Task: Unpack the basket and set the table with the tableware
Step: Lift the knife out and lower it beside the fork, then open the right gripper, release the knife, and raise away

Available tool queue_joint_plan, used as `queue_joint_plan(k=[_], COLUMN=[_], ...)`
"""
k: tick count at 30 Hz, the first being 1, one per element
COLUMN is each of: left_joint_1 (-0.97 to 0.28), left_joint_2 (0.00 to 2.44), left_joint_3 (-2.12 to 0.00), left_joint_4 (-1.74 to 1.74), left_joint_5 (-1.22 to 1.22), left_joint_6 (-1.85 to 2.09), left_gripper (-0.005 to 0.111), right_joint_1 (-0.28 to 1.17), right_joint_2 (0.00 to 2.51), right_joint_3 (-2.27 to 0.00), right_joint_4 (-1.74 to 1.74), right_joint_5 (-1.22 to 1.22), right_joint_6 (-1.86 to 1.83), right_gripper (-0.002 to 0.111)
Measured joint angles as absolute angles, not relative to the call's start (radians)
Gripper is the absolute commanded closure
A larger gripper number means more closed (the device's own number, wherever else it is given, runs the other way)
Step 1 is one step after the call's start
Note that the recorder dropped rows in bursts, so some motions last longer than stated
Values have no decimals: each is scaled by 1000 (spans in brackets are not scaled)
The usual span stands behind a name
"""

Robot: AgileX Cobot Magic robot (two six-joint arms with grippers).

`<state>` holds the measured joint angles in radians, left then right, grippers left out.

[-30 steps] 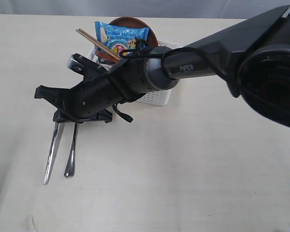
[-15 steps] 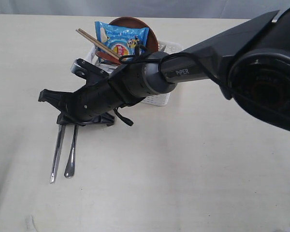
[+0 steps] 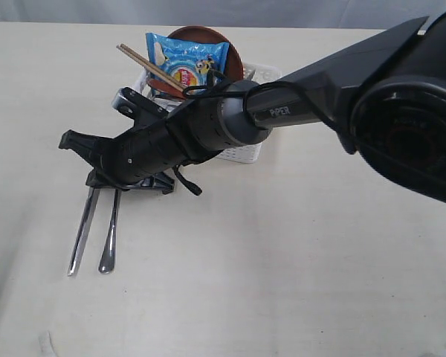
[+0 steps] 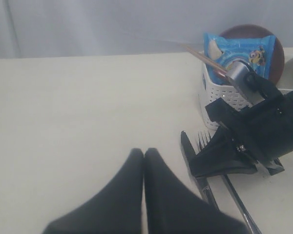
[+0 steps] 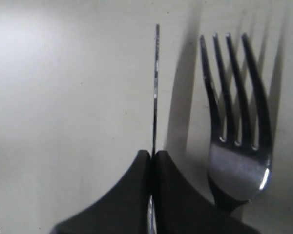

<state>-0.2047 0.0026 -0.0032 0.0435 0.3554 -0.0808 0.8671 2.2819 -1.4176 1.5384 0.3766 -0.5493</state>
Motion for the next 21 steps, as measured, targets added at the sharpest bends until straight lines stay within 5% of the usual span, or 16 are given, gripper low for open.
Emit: queue_joint_plan(k=[2, 9, 21], left_joint_1=[-205, -205, -205], left_joint_2=[3, 3, 3], left_joint_3=[-3, -3, -3], left_joint_4=[43, 43, 43], left_joint_5=[355, 355, 355], left_joint_6=[-81, -81, -81], left_gripper=[107, 107, 107], right_joint_1=[867, 867, 867], right_joint_2=[2282, 2282, 2282], right_joint_3=[-1418, -1418, -1426], right_joint_4=[1541, 1545, 1549], right_joint_5=[377, 377, 419], right_joint_6=[-549, -549, -548], right_gripper=[108, 77, 77])
